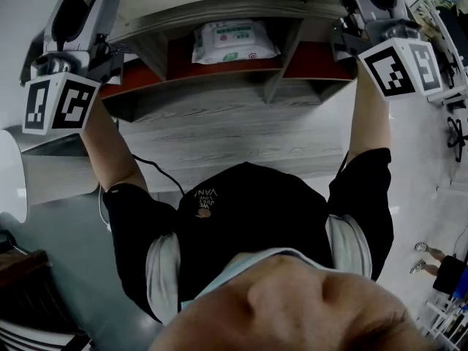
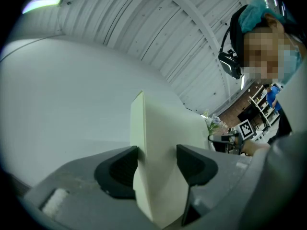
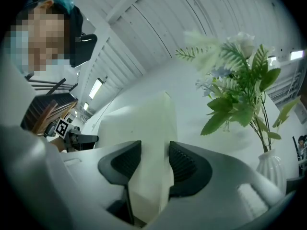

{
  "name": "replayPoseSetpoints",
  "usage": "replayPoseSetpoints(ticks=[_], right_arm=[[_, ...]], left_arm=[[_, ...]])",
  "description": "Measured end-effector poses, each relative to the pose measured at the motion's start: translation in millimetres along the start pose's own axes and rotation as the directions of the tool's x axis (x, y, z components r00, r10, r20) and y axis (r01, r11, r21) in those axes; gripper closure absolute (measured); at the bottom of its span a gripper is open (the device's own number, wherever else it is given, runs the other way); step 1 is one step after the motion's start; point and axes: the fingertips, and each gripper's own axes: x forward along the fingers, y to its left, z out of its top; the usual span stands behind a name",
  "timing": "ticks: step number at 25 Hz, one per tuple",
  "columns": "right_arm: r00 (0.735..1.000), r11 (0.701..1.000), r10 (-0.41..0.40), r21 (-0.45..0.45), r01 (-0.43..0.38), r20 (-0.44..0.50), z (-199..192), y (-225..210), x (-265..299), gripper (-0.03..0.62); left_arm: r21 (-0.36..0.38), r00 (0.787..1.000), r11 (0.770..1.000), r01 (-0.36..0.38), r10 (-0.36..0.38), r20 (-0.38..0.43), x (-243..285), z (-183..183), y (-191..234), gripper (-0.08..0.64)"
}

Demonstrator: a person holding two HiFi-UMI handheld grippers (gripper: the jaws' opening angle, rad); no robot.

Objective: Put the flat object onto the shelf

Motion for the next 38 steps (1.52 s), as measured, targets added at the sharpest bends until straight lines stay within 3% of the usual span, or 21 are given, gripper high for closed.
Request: replayPoseSetpoints(ticks=[15, 38], right_arm=[[0.998, 0.999, 0.024, 0.026, -0.023, -0.049, -27, -9, 24, 0.419], [0.997, 0.997, 0.006, 0.080, 0.000, -0.071, -34, -19, 37, 0.416]], left_arm=[[0.009, 0.997, 1.000, 0.006, -0.005, -0.078, 18, -22, 17, 0.298], [-0.012, 0.997, 1.000, -0.005, 0.004, -0.081, 31, -31, 29, 0.298]])
